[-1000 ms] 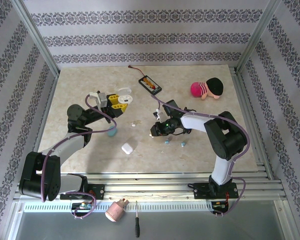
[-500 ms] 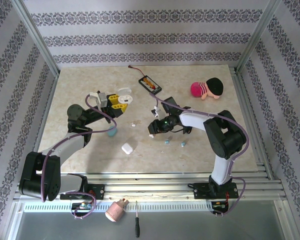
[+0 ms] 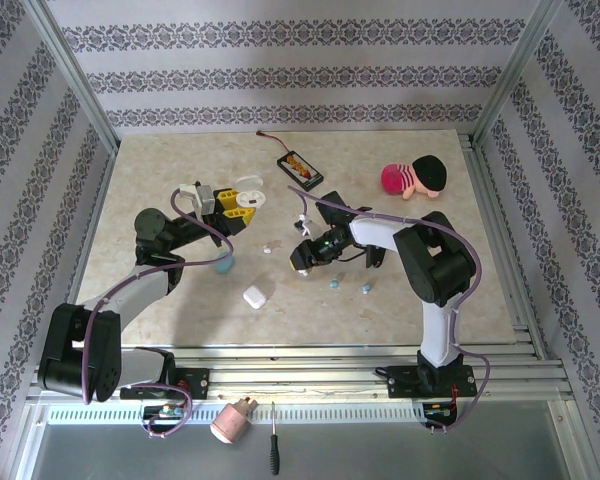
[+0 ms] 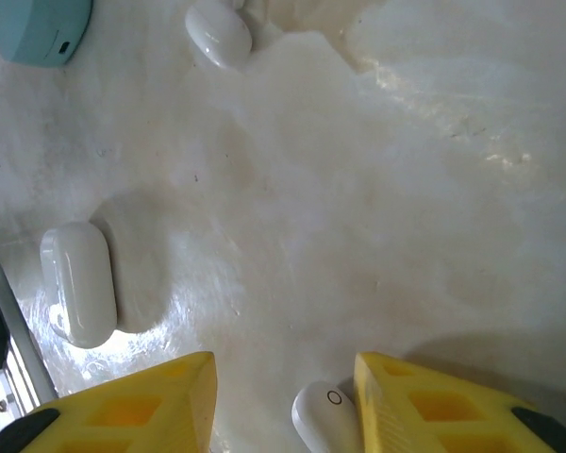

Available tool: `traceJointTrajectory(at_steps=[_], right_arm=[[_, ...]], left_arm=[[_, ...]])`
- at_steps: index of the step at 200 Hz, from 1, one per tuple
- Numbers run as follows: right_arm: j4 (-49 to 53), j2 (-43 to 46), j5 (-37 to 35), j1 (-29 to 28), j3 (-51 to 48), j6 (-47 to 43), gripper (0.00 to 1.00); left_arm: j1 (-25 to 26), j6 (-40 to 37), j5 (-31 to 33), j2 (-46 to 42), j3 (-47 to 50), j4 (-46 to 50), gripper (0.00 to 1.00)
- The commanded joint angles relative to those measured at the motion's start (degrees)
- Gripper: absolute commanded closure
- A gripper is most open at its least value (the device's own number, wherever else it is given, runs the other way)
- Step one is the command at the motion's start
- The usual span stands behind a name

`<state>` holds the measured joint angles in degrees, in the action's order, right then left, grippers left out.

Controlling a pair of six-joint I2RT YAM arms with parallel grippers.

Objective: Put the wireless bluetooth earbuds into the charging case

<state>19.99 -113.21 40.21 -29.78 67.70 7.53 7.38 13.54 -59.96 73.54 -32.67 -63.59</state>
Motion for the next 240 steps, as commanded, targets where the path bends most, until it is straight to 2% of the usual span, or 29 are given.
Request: traceJointTrajectory(at_steps=[1,87,142,188,222,240], right_arm=[[1.2,0.5,2.0,-0.5,-1.6,-1.8,0.6],[0.0,2.0,2.3,-0.5,-4.2,-0.9,0.71],[-0.6,2.6,-0.6,-0.5,-4.2,0.5,0.79],[-6.5,10.3,-9.4,-0.5,-8.2,7.3,0.81],[-13.7,18.6,-20.4,-1.3,-14.6,18.6,0.81],[-15.8,22.3,-26.9,-2.0,-17.3,25.6,0.85]], left_arm=[[-0.7,0.2,-1.3,-0.7,-0.6,-0.4,0.7],[-0.6,1.1,-1.2,0.0,-0.7,-1.6,0.7],[-0.6,1.5,-1.2,0.0,-0.8,-1.7,0.7],[-0.6,1.1,-1.0,0.0,-0.9,-1.2,0.7],[-0.6,0.8,-0.9,0.1,-1.0,-1.3,0.7],[-0.6,0.6,-1.0,0.5,-1.0,-1.4,0.7]])
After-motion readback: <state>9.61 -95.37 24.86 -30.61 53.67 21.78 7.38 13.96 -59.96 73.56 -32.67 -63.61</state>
